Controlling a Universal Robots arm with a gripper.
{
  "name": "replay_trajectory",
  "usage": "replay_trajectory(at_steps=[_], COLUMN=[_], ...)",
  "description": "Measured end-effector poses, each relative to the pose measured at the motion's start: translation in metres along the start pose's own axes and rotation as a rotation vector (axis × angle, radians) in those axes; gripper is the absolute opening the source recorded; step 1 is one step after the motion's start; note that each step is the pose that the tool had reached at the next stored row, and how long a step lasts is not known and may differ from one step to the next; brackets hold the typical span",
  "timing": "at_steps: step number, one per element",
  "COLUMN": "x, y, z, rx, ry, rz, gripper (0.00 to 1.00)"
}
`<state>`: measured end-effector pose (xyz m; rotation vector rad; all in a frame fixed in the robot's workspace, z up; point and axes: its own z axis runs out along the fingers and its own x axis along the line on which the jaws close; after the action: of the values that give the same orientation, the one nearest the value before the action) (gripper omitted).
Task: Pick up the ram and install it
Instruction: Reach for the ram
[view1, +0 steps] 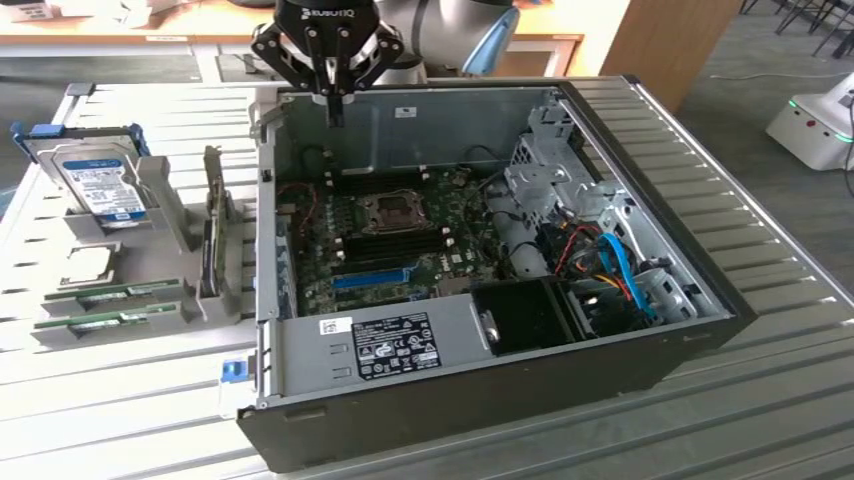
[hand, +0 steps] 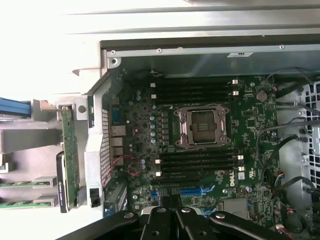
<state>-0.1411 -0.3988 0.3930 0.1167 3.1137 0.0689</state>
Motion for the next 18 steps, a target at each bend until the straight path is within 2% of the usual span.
replay_trajectory(at_steps=[18], x=[0.015], y=[-0.0012], z=[-0.0003], rx=[0.0000], ry=[-0.0001], rz=[0.000], gripper=[0.11])
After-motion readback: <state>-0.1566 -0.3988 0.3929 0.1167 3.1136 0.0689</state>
